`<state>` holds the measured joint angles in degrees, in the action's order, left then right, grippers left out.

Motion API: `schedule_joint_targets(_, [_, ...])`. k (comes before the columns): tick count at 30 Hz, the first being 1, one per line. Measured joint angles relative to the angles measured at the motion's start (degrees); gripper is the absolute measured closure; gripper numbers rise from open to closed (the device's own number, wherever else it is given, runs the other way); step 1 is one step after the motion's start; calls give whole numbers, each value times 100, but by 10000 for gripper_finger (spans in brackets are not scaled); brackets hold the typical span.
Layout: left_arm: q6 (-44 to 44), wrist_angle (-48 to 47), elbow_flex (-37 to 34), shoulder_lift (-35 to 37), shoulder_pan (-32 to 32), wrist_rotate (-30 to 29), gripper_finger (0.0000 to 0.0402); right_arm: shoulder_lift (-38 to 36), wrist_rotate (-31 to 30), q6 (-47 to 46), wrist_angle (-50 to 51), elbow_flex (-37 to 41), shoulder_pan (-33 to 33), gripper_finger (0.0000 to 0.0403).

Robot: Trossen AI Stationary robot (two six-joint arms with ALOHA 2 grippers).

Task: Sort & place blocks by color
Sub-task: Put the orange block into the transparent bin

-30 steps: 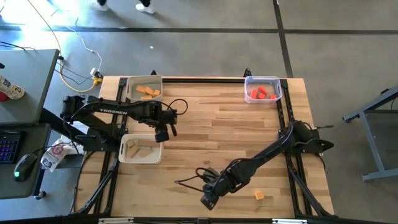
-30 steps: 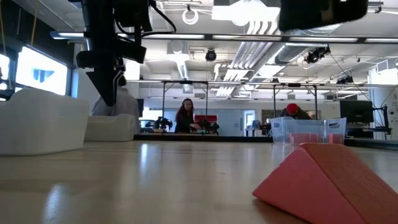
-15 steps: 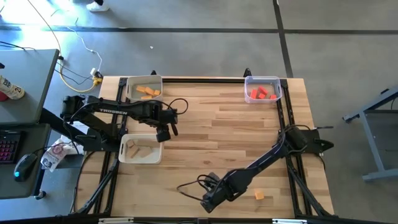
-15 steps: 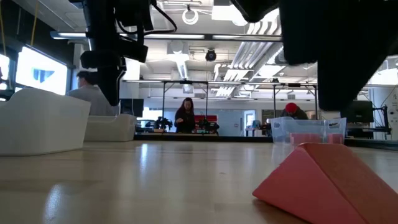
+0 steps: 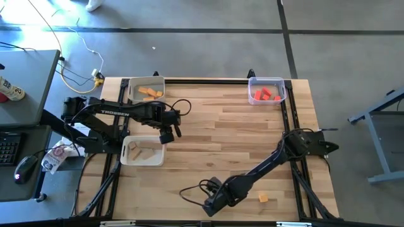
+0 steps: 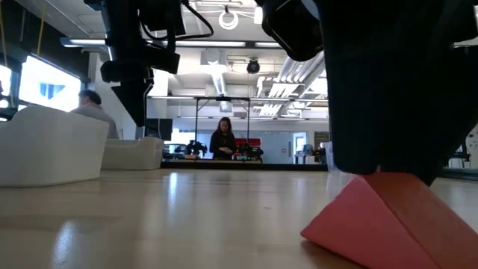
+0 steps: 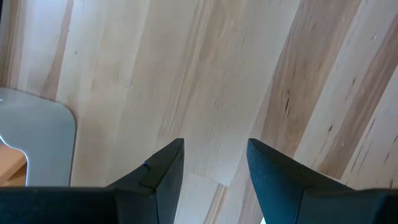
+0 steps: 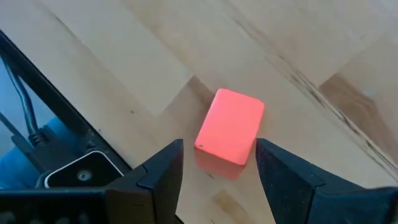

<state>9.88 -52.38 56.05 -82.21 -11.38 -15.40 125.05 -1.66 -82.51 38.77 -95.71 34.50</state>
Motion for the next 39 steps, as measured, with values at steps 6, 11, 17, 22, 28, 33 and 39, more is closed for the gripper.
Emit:
schedule_joint_targets(6, [0, 0, 0, 0, 0, 0, 240, 40, -225, -143, -27, -1, 68, 216])
schedule_joint_targets(11, [1, 0, 0, -1, 0, 0, 240, 237, -132, -148, -85, -3, 83, 216])
schedule_joint_targets(17, [1, 2, 0, -2, 0, 0, 240, 284, -136, -147, -45, -12, 118, 239])
schedule_joint_targets(22, [1, 2, 0, -2, 0, 2, 241, 279, -34, 40, -45, -19, 123, 297])
schedule_joint_targets(28, [3, 2, 0, -2, 15, 27, 240, 211, -36, 402, 50, -10, 110, 297])
schedule_joint_targets(33, [137, 21, 0, -2, 26, 46, 241, 9, -390, 575, 539, 22, 38, 296])
schedule_joint_targets(39, [218, 285, 0, -2, 28, 200, 241, -217, -566, 975, 1015, 12, -153, 291])
